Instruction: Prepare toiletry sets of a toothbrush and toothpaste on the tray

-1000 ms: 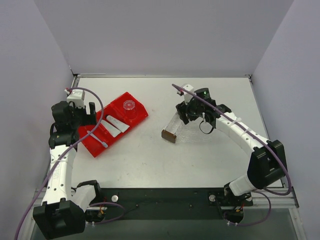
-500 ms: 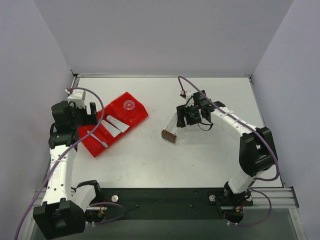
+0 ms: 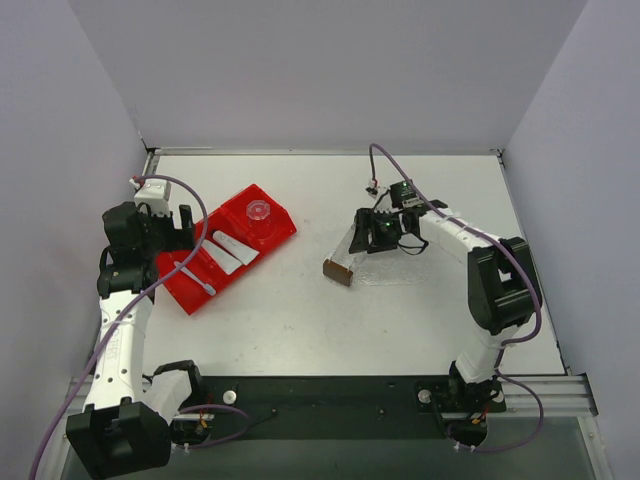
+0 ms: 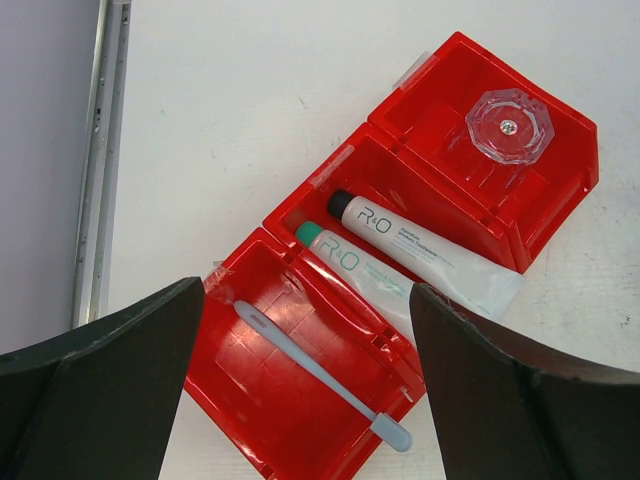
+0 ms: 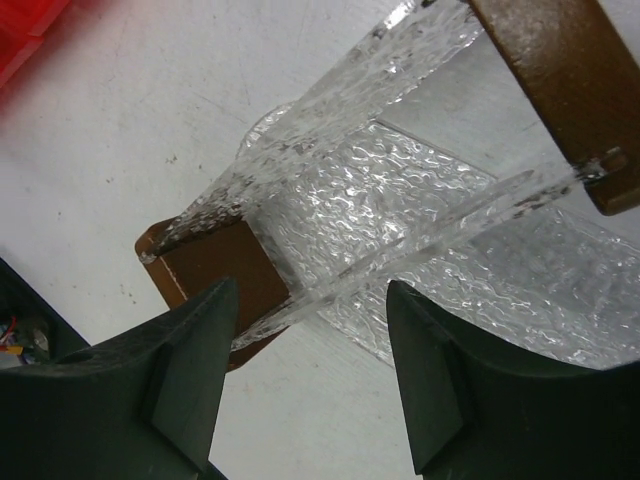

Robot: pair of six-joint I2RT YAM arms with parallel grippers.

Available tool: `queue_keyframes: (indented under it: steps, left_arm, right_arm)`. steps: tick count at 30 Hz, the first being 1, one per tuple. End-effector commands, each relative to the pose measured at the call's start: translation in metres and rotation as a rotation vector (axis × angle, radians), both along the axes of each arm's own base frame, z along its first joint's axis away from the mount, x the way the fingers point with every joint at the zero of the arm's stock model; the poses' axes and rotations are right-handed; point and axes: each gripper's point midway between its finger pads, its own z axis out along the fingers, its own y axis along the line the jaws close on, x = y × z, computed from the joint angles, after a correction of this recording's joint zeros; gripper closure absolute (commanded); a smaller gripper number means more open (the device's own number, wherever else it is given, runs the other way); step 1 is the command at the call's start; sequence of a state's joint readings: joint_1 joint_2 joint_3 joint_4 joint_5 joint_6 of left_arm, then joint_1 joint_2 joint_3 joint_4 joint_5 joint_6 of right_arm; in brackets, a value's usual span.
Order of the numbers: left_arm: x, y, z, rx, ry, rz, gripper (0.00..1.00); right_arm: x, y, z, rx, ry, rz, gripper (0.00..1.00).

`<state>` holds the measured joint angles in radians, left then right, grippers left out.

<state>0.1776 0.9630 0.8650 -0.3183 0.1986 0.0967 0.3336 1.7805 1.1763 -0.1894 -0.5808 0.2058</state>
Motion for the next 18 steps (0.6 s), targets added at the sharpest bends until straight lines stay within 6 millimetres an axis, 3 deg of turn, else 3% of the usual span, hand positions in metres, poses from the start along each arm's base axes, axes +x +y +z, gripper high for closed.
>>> queue_keyframes:
  steps: [1,18]
  left_arm:
    - [0.001,-0.001,0.013,-0.003,-0.045,-0.005,0.05]
    - [0.001,0.001,0.011,0.001,-0.043,0.002,0.05]
  right_arm:
    - [0.005,0.015,0.012,0.09,-0.005,0.006,0.44]
    - [0.011,0.028,-0.002,0.228,0.002,-0.002,0.48]
